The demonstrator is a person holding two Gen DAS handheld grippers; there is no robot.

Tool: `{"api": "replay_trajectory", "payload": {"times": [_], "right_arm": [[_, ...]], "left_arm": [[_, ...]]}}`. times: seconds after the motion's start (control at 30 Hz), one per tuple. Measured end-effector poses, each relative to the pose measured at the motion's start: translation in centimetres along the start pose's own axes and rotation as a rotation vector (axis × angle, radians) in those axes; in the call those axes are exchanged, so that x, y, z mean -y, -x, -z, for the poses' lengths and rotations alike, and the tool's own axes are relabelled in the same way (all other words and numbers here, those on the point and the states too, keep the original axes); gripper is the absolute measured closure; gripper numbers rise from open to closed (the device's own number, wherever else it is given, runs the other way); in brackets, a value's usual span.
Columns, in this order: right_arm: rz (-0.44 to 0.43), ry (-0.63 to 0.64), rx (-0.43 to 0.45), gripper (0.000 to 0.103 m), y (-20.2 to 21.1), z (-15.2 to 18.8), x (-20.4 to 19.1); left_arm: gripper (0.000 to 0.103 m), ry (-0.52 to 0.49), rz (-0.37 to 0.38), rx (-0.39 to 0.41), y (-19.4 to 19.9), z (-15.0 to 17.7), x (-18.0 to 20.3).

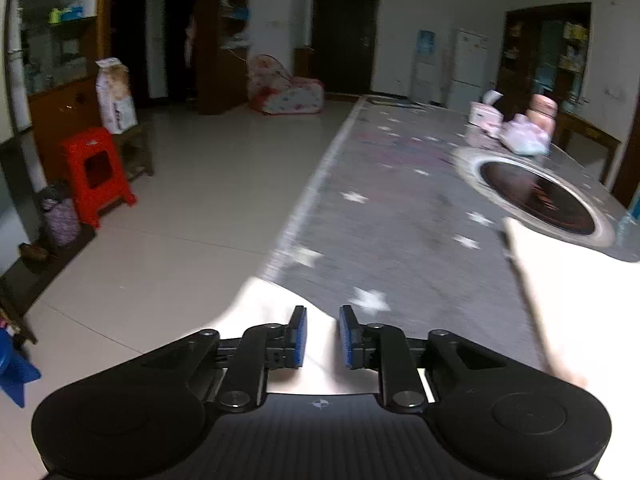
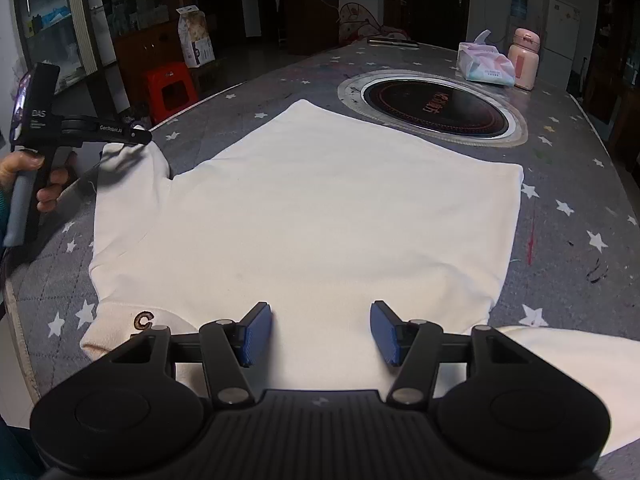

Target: Fold clothes

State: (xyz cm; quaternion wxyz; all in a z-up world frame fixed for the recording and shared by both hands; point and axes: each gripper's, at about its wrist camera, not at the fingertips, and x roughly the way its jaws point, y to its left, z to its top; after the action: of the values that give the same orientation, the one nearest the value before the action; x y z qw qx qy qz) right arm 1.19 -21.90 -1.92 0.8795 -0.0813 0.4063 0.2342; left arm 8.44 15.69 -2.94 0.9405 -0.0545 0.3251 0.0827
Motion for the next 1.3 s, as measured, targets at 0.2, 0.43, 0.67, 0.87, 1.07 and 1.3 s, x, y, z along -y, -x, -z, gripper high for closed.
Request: {"api": "replay_trajectory", "payload": {"times": [0.2, 0.43, 0.67, 0.87, 1.07, 1.3], "right_arm": [[-0.001, 0.003, 0.007, 0.047, 0.2, -0.2, -0.2], [-0.015, 0.072, 0.004, 0.046, 0.0, -0.2, -2.3], [-0.015, 0.151, 0.008, 0.046, 0.5, 0.7, -4.3], [-0.023, 0.18, 0.019, 0.046, 1.6, 1.0, -4.7], [-0.049, 0.15, 0.006, 0.046, 1.6, 1.4, -4.0], [-0.036, 0.078, 0.031, 0.046, 3.0, 2.4, -2.5]], "left_arm": [[0.059, 0.036, 0.015, -0.036, 0.8, -0.5, -0.1], [0.054, -0.05, 0.177, -0.029, 5.1, 1.3, 4.8], [0.054, -0.181, 0.341, -0.05, 7.7, 3.8, 10.8], [0.053, -0.282, 0.366, -0.07, 7.9, 6.3, 13.4], [0.052, -0.308, 0.355, -0.056, 8.5, 6.5, 13.8], [0.052, -0.315, 0.414, -0.044, 9.2, 6.4, 15.1]]}}
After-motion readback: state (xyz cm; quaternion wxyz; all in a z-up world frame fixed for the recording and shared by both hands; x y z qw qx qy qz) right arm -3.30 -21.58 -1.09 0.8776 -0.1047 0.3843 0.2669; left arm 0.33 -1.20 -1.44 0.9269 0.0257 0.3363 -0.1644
